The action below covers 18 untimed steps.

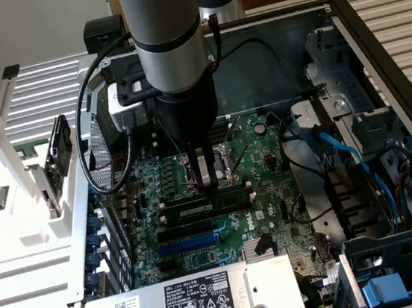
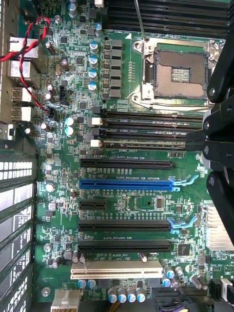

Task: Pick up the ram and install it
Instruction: 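Press down the ram until it locks into place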

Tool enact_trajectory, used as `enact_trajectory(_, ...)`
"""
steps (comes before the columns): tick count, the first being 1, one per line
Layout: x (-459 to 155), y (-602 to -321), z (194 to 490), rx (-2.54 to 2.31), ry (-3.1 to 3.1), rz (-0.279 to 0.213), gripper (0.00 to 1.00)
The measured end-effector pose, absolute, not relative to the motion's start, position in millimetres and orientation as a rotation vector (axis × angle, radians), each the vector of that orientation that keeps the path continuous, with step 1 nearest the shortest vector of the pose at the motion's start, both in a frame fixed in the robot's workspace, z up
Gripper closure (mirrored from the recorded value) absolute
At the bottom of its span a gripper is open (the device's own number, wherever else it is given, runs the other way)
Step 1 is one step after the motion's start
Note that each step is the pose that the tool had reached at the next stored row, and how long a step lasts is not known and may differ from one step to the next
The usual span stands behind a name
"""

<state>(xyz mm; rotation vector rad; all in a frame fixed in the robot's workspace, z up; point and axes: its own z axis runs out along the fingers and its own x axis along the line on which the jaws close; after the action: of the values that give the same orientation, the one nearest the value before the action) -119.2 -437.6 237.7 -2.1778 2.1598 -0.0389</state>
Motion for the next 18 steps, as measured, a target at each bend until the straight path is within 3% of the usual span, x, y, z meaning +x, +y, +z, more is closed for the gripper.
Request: enact_trajectory(18,-121.8,-435.0,233.3,-2.154,2.183,-0.039,0.90)
